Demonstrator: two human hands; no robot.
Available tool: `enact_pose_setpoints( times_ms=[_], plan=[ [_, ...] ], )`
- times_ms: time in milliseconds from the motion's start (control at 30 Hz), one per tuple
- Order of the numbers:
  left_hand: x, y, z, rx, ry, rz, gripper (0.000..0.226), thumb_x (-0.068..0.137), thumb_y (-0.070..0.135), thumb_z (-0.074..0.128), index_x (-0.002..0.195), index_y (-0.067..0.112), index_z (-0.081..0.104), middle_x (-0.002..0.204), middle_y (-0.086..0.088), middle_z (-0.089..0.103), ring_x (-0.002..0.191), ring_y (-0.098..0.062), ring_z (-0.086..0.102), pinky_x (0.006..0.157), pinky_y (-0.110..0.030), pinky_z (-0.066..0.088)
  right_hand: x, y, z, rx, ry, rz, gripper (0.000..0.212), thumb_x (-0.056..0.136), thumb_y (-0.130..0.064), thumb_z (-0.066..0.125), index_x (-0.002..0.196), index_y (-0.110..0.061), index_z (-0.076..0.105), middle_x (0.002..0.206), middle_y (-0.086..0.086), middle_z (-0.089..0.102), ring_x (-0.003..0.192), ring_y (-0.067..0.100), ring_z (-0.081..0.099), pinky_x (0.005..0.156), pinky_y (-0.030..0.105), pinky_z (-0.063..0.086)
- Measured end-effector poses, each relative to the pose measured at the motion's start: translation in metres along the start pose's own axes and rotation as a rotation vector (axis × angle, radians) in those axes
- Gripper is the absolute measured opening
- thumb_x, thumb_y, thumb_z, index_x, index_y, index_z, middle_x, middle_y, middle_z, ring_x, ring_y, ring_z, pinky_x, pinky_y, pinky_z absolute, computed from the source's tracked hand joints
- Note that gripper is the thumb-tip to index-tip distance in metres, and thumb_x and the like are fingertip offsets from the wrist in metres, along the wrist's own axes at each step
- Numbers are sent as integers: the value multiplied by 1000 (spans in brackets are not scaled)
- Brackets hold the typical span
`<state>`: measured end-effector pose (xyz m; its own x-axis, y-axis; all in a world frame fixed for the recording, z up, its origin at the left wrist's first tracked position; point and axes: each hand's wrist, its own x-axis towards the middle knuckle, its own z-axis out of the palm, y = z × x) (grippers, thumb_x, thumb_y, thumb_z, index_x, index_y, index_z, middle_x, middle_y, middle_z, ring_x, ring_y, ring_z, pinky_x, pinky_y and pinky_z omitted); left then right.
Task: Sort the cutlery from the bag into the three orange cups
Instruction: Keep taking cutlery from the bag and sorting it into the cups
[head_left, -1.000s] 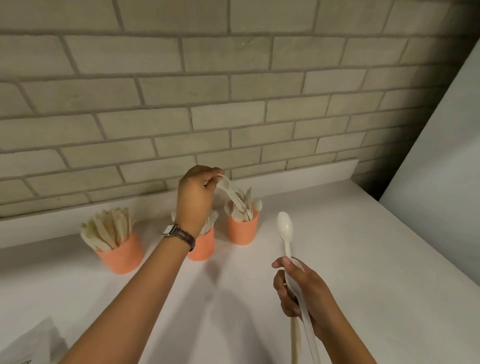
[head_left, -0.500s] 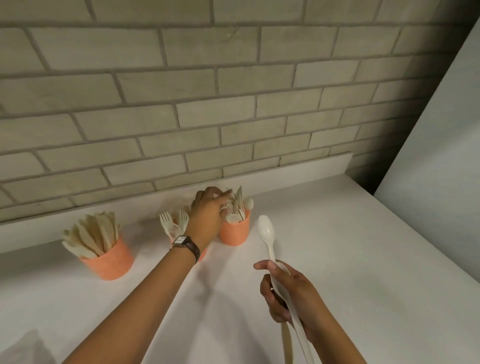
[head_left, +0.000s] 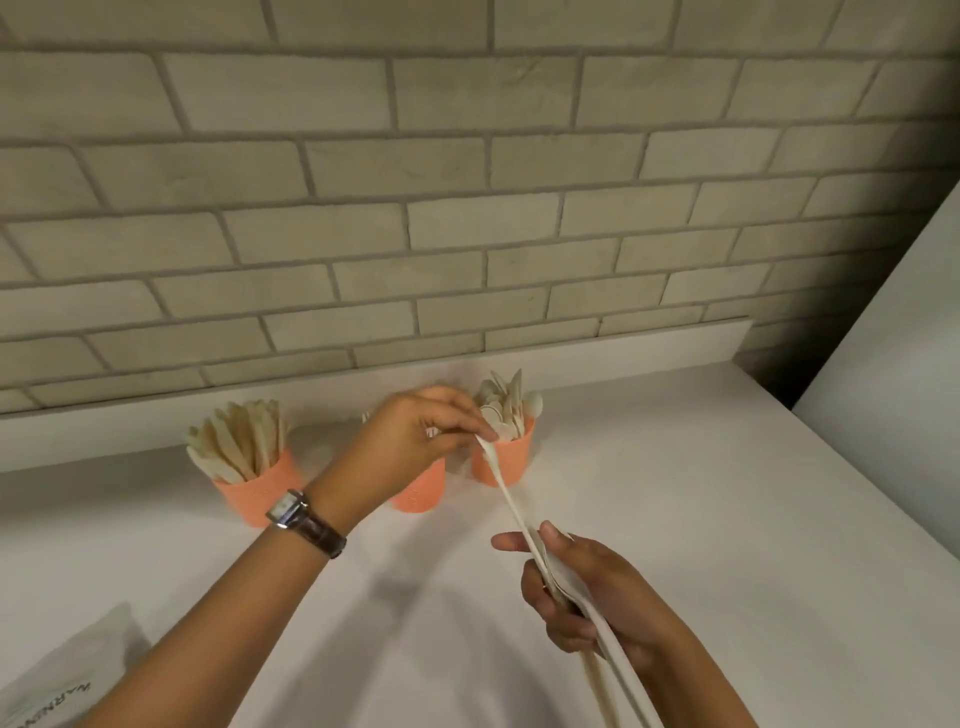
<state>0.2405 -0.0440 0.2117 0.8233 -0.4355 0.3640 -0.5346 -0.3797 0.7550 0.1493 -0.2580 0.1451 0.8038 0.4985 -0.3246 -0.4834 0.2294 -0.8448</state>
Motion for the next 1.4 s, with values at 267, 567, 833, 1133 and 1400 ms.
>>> enact_pose_setpoints(
  times_ms=[267, 567, 833, 1133, 1400],
  plan=[
    [65, -5, -18, 537, 312, 73, 35, 83, -7, 50, 101, 14, 72, 93, -11, 59, 83, -16, 56, 74, -16, 38, -4, 4, -27, 73, 241, -99, 56, 79, -46, 57, 115, -3, 61, 56, 6, 37, 37, 12, 24, 41, 22, 23],
    [96, -35, 38, 898, -66, -17, 35, 83, 1, 53, 115, 12, 60, 105, -15, 51, 102, -31, 48, 75, -35, 42, -4, 1, -38, 196, 329, -160, 55, 89, -50, 45, 116, -3, 57, 55, 6, 34, 36, 11, 24, 41, 22, 23],
    [97, -56, 86, 965, -276, -46, 14, 89, 12, 50, 99, 4, 55, 106, -16, 52, 99, -33, 52, 80, -37, 42, 1, -4, -35, 463, 304, -237, 71, 82, -65, 32, 115, -7, 53, 48, 3, 33, 29, 8, 24, 35, 15, 23],
    [29, 20, 77, 68, 95, -219, 12, 85, 23, 64, 92, 31, 70, 95, 13, 60, 79, -2, 53, 75, -11, 40, -3, -11, -22, 222, 356, -227, 66, 86, -64, 24, 116, -13, 53, 46, 7, 37, 30, 13, 24, 41, 18, 20],
    [-50, 39, 90, -80, 41, -450, 23, 75, 25, 74, 92, 38, 65, 80, 12, 64, 68, -9, 59, 71, -21, 47, 9, -2, 12, -69, 308, -194, 61, 77, -65, 32, 109, -19, 57, 49, 7, 41, 35, 14, 32, 40, 18, 25]
  ],
)
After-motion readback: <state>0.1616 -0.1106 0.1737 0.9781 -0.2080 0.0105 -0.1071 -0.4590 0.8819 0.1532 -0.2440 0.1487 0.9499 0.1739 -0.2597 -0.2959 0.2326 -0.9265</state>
